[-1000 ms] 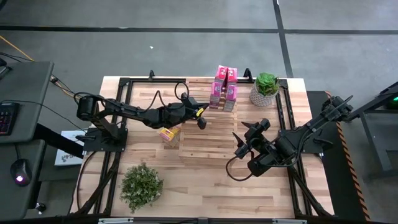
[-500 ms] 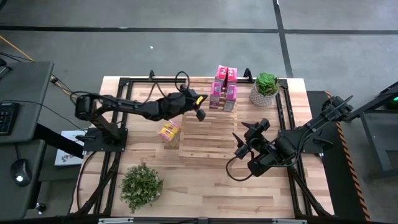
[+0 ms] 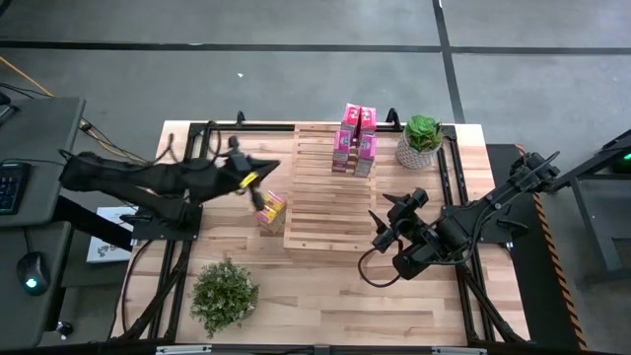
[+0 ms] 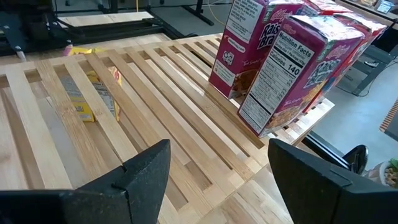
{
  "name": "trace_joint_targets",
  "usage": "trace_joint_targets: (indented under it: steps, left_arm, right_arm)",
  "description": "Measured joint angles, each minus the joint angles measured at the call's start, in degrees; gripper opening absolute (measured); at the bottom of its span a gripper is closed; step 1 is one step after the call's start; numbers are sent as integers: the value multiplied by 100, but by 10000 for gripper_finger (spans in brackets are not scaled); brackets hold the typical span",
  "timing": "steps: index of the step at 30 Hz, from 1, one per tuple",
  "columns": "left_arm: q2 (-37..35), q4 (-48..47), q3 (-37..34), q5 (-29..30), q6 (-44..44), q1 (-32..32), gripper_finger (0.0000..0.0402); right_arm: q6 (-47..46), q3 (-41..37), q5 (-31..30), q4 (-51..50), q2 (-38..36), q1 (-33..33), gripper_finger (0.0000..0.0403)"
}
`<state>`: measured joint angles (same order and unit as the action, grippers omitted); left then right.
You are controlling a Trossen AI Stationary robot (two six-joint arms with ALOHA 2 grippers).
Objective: Stack cereal on shelf
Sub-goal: Put the bottom yellow cereal box on the shelf
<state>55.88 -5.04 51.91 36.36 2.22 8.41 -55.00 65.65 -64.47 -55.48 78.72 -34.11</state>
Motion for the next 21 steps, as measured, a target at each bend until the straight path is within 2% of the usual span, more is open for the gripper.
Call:
trace_joint_targets:
  steps: [5,10,15,18,21]
  left_arm:
    - [-558,-1246,-212,34,-809,342,17]
    - [-640,-2188,-333,2,-1386,596,77]
    - [-357,-2453,-379,-870,-1498,751,163]
    - [-111,-2432,-379,-1467,-1136,842,209]
    - [167,-2526,-379,-1721,-793,960,239]
  right_arm:
    - [0,0,1,56,0,-2,264]
    - [0,0,-2,54,0,-2,264]
    - [-3,0,-2,54,0,0,264]
    - [-15,0,-3,56,0,-2,264]
    - [-17,0,-2,58,0,-2,264]
